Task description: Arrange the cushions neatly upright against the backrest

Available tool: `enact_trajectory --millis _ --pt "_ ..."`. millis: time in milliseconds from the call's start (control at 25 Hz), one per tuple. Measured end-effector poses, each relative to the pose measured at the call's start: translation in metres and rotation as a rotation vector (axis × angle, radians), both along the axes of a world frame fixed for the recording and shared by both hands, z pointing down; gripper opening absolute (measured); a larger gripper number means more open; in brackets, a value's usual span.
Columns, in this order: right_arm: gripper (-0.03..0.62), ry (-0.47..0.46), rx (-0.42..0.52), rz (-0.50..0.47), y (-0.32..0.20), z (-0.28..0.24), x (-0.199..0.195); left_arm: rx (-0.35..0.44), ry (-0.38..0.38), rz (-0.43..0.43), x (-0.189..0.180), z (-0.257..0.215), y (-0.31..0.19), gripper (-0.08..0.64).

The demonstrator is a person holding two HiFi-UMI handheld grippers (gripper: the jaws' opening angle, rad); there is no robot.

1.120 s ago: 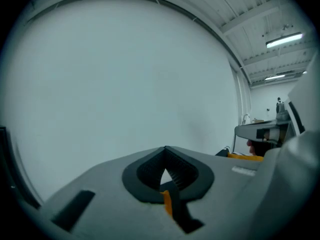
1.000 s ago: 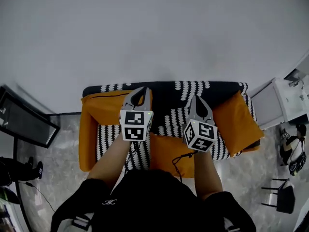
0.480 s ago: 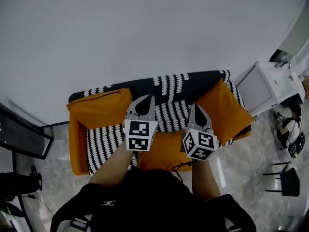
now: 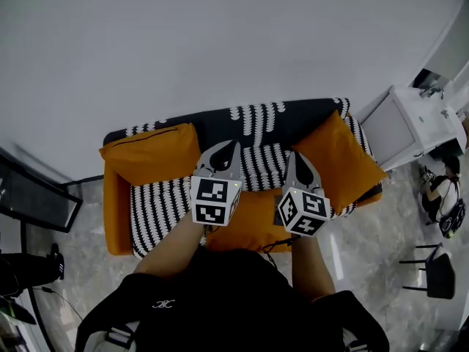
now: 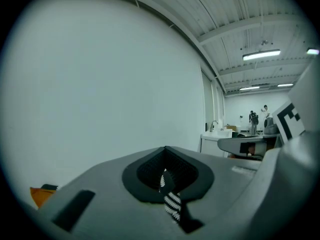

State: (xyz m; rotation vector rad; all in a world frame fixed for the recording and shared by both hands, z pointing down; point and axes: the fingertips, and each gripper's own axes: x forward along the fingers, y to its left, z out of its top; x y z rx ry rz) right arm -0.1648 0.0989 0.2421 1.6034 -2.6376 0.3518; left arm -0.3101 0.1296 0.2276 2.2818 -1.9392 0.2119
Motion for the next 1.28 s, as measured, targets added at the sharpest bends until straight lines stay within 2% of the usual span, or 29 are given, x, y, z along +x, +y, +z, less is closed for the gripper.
enact_trajectory --millis 400,560,680,840,1040,1160,1280 --pt "0.006 0.024 -0.015 -0.035 0.005 0.011 0.000 -0.045 0.012 -0.066 -0.012 0.017 0.013 0.008" --pt "0.006 0.065 -0.034 -0.062 0.012 0.025 0.003 -0.095 0.018 -0.086 -0.018 0.040 0.023 0.008" --pt "0.007 0.109 -0.043 -0.100 0.015 0.052 0.006 -0.141 0.049 -0.114 -0.027 0.070 0.029 0.008" --pt "0.008 0.196 -0.114 -0.098 0.021 0.118 0.029 -0.252 0.064 -0.124 -0.030 0.134 0.044 0.008" --pt "0.025 0.367 -0.307 -0.099 0.031 0.232 0.072 -0.448 0.010 -0.116 -0.023 0.235 0.069 0.008" --pt "0.050 0.481 -0.417 -0.123 0.048 0.304 0.094 -0.583 0.014 -0.091 -0.021 0.303 0.094 0.046" --pt "0.077 0.611 -0.544 -0.164 0.081 0.379 0.121 -0.733 -0.010 -0.025 -0.014 0.370 0.135 0.111"
